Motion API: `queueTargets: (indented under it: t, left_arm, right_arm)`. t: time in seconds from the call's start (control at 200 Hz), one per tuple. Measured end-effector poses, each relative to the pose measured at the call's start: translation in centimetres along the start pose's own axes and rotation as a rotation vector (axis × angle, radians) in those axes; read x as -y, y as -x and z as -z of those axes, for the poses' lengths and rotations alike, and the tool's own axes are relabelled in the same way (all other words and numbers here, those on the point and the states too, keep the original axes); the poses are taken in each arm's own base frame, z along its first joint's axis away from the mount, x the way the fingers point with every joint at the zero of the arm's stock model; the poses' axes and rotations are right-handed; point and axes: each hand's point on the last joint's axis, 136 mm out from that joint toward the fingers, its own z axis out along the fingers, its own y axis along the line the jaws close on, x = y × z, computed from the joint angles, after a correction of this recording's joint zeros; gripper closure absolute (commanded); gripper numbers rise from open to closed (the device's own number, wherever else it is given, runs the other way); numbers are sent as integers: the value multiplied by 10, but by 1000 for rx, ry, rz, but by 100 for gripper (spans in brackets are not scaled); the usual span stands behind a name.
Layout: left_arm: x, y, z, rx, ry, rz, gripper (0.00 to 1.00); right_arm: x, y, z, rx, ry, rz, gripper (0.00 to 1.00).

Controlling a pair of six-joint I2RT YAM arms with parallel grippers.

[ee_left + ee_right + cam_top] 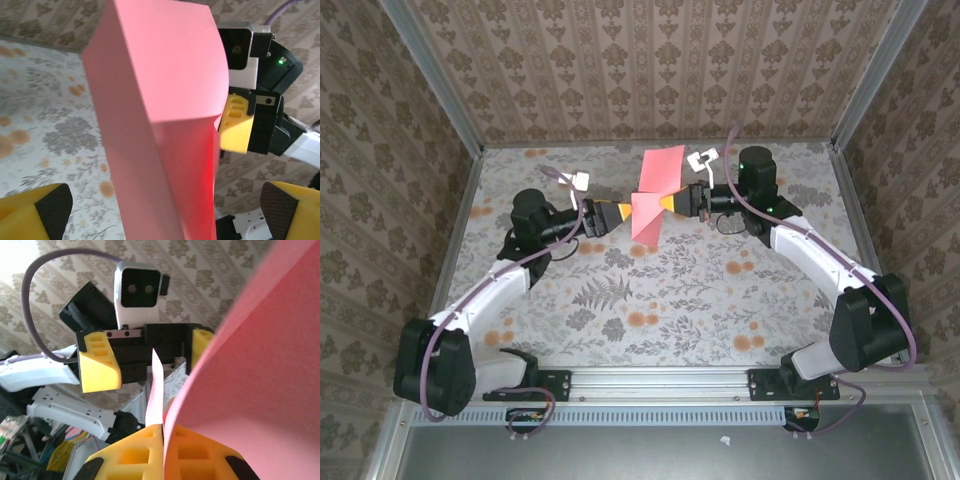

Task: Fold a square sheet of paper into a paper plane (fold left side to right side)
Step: Turn over the paper at the center of the table.

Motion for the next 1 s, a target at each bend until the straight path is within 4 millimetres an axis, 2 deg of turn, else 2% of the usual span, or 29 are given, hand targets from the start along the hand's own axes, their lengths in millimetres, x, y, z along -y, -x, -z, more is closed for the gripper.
queueTargets:
  t: [0.195,0.41,0.53,0.645,0.795,0.885,1.0]
  left_arm:
    - [14,0,-16,-32,-75,3,8]
    - [14,3,-20,-24,-108,38,37]
    - [16,6,-20,-16,-118,43,49]
    - [18,7,-20,-10,-124,40,62]
    - [16,6,-20,-13,-115,44,86]
    - [13,5,-21,-16,-103,43,96]
    - [4,0,-20,-25,-58,52,100]
  right_arm:
    - [-16,-5,-10,-34,55,20,100]
    - [-17,-6,-10,-38,59,18,98]
    - [-15,-7,-10,-41,52,11,97]
    - [-9,-9,-9,-41,28,-4,90]
    - [3,-13,-6,-39,-14,-31,81]
    - [8,-15,-4,-40,-32,-41,73]
    - [16,-18,-1,-45,-66,-56,64]
